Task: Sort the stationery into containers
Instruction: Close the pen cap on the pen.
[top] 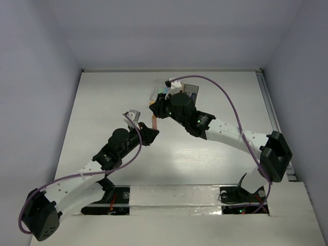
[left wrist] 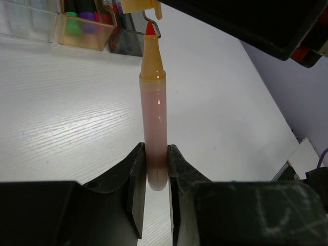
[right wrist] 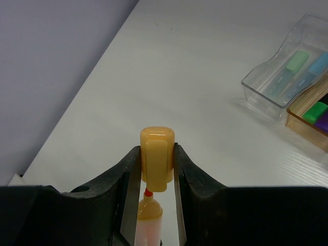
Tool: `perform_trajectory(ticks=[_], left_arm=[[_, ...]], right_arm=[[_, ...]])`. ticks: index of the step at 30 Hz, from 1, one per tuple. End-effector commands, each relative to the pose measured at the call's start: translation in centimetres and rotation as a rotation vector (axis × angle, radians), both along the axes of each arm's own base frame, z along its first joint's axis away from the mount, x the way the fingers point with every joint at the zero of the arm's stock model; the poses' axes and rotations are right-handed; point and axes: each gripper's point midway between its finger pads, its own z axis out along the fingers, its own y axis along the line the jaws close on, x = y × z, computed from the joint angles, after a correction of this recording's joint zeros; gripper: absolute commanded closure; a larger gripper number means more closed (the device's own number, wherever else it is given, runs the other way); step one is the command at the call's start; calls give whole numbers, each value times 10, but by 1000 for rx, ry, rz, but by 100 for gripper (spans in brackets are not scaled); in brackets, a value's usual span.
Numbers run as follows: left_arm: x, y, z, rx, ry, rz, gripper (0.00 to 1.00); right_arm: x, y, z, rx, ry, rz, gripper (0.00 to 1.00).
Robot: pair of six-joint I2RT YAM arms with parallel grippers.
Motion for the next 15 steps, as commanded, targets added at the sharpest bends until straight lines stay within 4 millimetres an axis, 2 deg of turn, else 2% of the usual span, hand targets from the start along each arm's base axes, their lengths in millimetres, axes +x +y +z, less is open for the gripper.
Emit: perform_trajectory(ticks=[1,4,15], left_arm=[[5,-5,32,-47,-73,-5,100],[5,-6,30,-44,-67,-5,100],[10,-1,40,-45,-94,30,100]], right_arm=[[-1,-1,55,102,-105,-11,100],[-3,1,53,104,-101,-1,100],[-11,10,24,85,-33,36,100]])
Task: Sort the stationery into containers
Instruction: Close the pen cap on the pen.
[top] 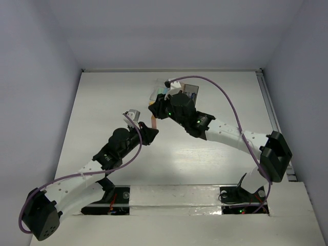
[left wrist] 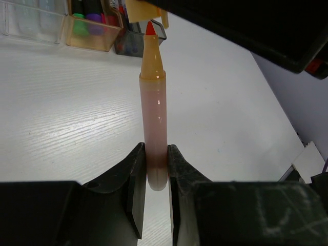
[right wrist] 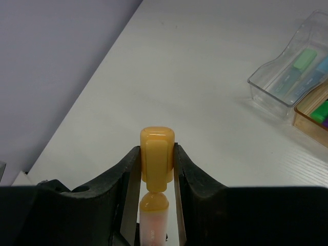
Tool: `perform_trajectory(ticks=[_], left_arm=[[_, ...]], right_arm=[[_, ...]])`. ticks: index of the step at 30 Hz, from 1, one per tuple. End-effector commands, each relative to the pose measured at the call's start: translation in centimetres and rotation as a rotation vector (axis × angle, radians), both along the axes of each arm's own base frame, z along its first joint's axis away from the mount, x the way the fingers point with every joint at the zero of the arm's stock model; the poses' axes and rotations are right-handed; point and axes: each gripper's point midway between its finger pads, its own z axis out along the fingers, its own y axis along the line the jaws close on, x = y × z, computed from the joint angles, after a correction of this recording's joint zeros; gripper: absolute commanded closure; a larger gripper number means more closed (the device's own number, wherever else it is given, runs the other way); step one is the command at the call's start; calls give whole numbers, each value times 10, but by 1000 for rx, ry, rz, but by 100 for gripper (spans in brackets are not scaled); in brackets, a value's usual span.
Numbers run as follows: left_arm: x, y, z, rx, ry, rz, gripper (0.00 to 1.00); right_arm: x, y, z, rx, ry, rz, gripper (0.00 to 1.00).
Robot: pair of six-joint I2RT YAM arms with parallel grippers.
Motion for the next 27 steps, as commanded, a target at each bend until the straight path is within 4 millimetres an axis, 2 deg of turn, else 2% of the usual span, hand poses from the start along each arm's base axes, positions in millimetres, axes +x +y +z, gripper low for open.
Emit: perform_trajectory(ticks=[1,9,15,21,27], left_arm=[[8,-3,43,-56,-100,15,100],[13,0,50,-56,-117,44,100],[14,4,60,-69,-137,61,100],[14,4,57,-65,-129,68,100],[15,5,64,-72,-146,70,100]], right_arm=[[-12,10,23,80,-35,33,100],[-22,14,16,87,-20,51,100],[-21,6,12,82,-21,21,100],[-21,-2,16,75,-38,2,100],[-31,7,6,71,-8,54,100]])
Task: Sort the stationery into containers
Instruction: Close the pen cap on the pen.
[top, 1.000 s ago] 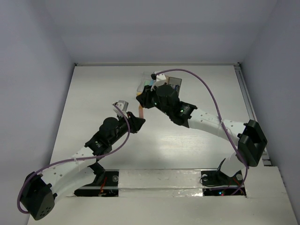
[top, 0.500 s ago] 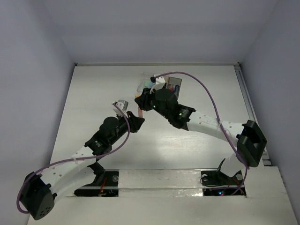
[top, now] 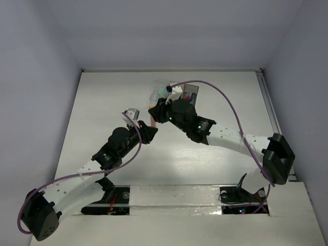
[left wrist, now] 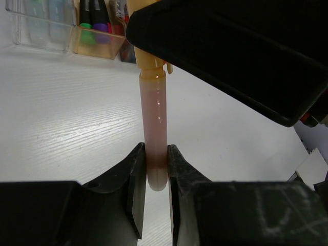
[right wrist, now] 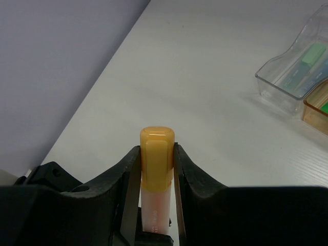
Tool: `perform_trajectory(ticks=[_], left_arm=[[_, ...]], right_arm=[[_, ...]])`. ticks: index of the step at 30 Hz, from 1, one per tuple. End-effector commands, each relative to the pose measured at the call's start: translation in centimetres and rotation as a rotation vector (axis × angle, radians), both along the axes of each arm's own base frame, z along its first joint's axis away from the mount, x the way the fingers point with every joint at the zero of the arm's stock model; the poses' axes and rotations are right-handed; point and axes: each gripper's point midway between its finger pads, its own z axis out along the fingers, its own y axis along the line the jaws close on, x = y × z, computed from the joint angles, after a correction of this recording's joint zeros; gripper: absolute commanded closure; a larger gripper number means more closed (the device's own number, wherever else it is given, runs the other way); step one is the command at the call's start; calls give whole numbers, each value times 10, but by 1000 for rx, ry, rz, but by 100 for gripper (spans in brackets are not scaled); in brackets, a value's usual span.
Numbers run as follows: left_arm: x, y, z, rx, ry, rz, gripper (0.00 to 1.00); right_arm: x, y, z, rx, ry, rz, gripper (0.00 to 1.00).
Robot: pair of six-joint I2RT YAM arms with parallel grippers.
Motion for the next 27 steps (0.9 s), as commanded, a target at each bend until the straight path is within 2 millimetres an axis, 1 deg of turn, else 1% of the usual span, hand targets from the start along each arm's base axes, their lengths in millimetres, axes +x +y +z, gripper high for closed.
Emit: perform_trajectory(ticks=[1,2,3,4,6,7,8,10,11,12,13,15,18,21,24,25,26,27], left_arm=[[10,-1,55,-80,-130,29,100],[11,0,57,-81,-135,36,100],[12,1,59,-81,-139,41,100],[13,2,61,-81,-144,47,100],[13,4,67,-88,-156,54,100],[13,3,73,-97,-165,53,100],[12,3,77,-105,-170,49,100],[12,2,88,-121,-189,46,100],[13,2,92,-124,-196,46,100],[13,2,93,-122,-198,46,100],[14,1,99,-124,-205,47,100],[15,1,100,-120,-206,49,100],[15,2,104,-125,-212,55,100],[15,2,110,-127,-216,54,100],[16,5,121,-129,-233,67,100],[17,7,129,-135,-247,80,100],[18,9,134,-132,-260,89,100],[19,10,138,-133,-268,98,100]], right_arm=[[-15,6,6,33,0,47,100],[-16,7,1,27,9,52,100],[-21,11,-2,28,21,67,100],[-24,10,-9,21,38,76,100],[-29,10,-15,42,64,86,100],[-33,12,-16,60,70,105,100],[-41,12,-27,49,92,122,100],[-44,13,-33,60,116,132,100],[-47,12,-39,55,127,138,100],[-51,15,-41,52,132,151,100],[-53,14,-43,53,138,153,100],[-55,12,-46,52,144,159,100],[-62,12,-46,55,152,187,100],[-71,12,-55,37,174,226,100],[-80,13,-69,23,202,251,100],[-81,12,-73,20,207,251,100],[-83,9,-81,7,221,248,100],[-88,9,-84,6,229,255,100]])
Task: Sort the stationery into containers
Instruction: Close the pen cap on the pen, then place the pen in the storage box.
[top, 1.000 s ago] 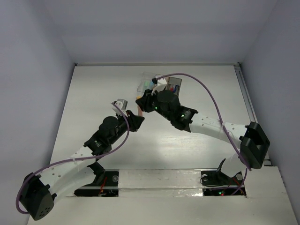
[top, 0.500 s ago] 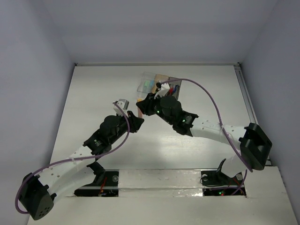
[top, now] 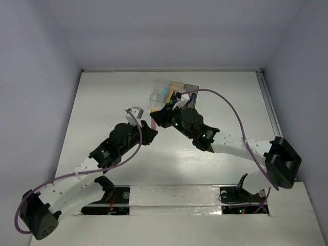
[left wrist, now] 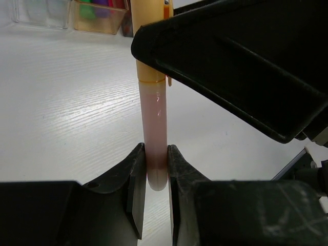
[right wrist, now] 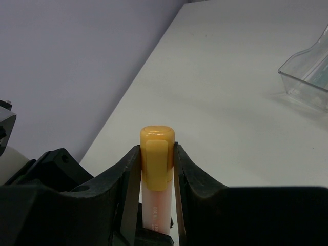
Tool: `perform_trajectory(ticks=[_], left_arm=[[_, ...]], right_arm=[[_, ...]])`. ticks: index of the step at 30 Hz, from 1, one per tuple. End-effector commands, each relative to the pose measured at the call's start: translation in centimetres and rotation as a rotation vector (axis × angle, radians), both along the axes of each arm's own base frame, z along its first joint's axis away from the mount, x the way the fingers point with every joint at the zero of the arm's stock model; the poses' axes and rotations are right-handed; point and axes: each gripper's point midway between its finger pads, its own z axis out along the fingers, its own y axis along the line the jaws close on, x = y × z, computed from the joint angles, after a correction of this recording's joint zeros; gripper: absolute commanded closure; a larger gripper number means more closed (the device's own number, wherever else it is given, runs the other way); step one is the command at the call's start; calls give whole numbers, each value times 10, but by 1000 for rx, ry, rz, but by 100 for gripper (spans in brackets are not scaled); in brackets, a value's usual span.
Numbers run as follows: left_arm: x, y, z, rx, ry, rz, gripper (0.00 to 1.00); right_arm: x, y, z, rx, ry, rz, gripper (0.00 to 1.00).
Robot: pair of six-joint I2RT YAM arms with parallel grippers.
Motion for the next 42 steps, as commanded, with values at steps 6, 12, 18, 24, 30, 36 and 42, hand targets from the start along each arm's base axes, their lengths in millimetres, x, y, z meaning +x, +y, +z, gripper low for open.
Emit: perform_trajectory(ticks=[6,12,18,24,30,36,42], left_arm=[[34,9,169,-250,-393,137,100],[43,7,191,-255,-435,155,100],[43,10,229,-279,-501,168,100],[42,-6,230,-295,-480,97,100],[30,-18,161,-245,-311,16,91],[-6,1,117,-183,-213,-30,53],[-22,37,112,-89,-224,36,29]], right_arm=[[-85,5,-99,-196,211,244,100],[-107,4,-119,-210,258,268,100],[-122,0,-146,-226,322,279,100],[-113,0,-129,-192,287,238,100],[-33,-20,-65,-140,151,11,100],[66,-61,5,-27,24,-210,100],[132,-64,15,-27,-7,-267,100]])
